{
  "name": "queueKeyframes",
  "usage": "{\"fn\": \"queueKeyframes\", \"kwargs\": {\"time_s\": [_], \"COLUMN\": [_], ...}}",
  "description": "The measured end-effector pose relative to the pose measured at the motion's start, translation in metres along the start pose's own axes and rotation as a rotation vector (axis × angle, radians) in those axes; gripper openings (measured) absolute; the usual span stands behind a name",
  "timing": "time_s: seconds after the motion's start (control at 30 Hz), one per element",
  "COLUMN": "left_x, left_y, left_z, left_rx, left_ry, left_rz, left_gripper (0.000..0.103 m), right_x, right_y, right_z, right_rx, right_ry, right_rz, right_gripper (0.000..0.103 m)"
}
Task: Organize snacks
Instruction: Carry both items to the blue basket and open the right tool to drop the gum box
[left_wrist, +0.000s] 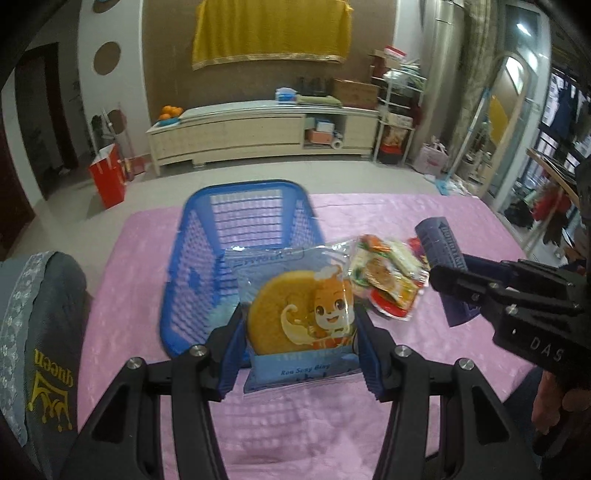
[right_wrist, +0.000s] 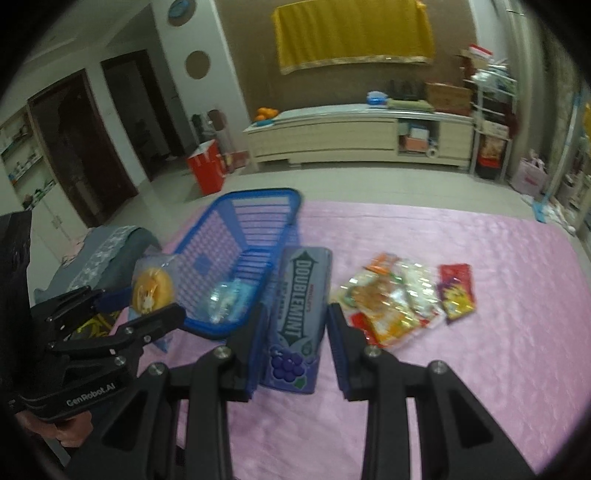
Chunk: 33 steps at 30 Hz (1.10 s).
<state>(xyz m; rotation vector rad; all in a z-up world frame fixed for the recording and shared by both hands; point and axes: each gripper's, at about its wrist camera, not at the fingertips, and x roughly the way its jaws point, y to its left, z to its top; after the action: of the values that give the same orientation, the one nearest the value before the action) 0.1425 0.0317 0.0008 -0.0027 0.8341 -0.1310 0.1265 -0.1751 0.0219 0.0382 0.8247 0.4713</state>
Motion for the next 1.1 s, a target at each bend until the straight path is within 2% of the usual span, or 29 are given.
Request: {"fn": "queueKeyframes", "kwargs": {"time_s": [0.27,0.57,0.83,1.1], "left_x": [0.021,0.036,0.041,0.037], "left_y": [0.047,0.071,0.077,0.086], "left_z": [0.003,0.005,0.003,0.001], "left_rx": [-0.06,-0.087,-0.103,-0.115], "left_ry": [0.025,0.035,0.046,0.043], "left_rz": [0.032,0.024,0.008,0.0], "left_gripper": [0.052,0.052,0.052,0.052], "right_x": [0.05,0.096,0.11,0.112], "right_y": [0.042,0.053,0.057,0.064], "right_z": [0.019,0.02,0.02,0.018], "right_rx": [-0.079,-0.076,-0.077,-0.1], "right_ry": [0.058,0.158,0.194,0.194], "right_rz": [0.06,0.037,0.002,-0.04], "right_gripper": [0.037,0.037,0.037,0.038]}}
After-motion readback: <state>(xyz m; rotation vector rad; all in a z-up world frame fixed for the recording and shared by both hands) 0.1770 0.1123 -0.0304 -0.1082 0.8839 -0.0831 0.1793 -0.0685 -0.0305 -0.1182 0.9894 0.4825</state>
